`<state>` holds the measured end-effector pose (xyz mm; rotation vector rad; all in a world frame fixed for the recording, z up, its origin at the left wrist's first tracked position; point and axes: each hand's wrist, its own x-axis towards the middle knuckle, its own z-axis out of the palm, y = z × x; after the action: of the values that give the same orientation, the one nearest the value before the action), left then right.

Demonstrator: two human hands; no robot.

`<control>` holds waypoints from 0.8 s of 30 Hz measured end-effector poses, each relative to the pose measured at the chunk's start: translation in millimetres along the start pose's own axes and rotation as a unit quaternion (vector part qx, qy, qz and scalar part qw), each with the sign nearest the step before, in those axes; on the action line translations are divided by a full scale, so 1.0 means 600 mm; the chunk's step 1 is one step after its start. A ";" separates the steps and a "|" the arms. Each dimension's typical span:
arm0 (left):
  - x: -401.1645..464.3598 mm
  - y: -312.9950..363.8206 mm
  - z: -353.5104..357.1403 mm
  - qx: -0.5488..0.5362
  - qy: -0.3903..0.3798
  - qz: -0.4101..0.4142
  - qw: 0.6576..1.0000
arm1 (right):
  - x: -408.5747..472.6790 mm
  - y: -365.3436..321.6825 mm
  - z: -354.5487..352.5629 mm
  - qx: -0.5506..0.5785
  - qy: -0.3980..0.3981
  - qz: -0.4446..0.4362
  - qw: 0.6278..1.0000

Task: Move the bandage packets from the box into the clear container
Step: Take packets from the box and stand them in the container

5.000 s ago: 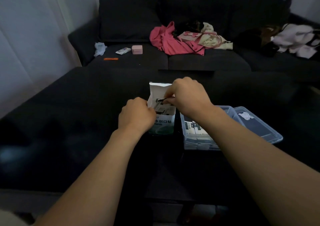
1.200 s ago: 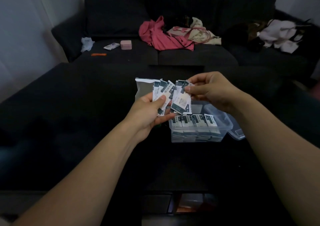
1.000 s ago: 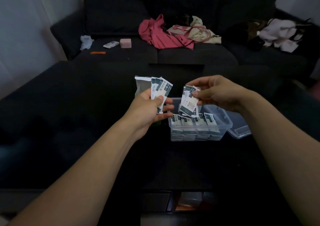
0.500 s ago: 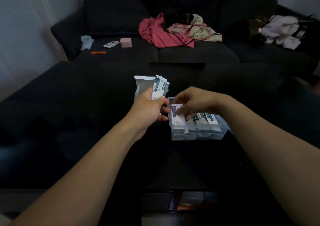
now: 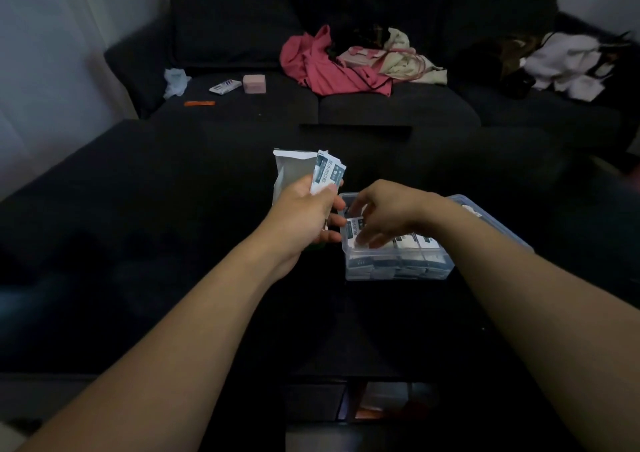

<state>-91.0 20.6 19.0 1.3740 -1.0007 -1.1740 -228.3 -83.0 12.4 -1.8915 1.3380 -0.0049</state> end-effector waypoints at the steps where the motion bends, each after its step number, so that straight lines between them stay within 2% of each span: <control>1: -0.001 0.001 0.001 -0.016 0.002 -0.006 1.000 | -0.001 0.000 0.000 -0.001 0.003 0.001 1.000; 7: 0.000 0.001 -0.004 -0.129 -0.020 -0.057 0.990 | -0.016 0.003 -0.009 -0.025 0.026 -0.021 0.999; 9: -0.002 0.005 -0.006 -0.160 -0.050 -0.076 0.983 | -0.025 0.003 -0.020 -0.025 0.073 -0.050 0.996; 10: -0.004 0.006 -0.006 -0.177 -0.065 -0.086 0.978 | -0.031 0.002 -0.027 0.022 0.112 -0.075 0.991; 12: -0.007 0.010 -0.006 -0.206 -0.087 -0.105 0.969 | -0.049 -0.008 -0.041 0.203 0.161 -0.120 0.958; 13: -0.007 0.011 -0.006 -0.216 -0.094 -0.112 0.965 | -0.059 -0.014 -0.046 0.277 0.162 -0.139 0.937; 15: -0.007 0.010 -0.003 -0.226 -0.104 -0.120 0.961 | -0.078 -0.027 -0.047 0.320 0.140 -0.167 0.922; 19: -0.003 0.006 0.005 -0.205 -0.101 -0.116 0.967 | -0.096 -0.038 -0.028 0.192 0.131 -0.229 0.945; 24: 0.000 -0.001 0.021 -0.173 -0.084 -0.085 0.978 | -0.100 -0.031 -0.033 0.094 0.173 -0.260 0.945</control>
<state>-103.5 18.3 18.5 1.1117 -0.7588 -1.5332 -248.5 -44.8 62.4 -2.0832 0.9673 -0.7365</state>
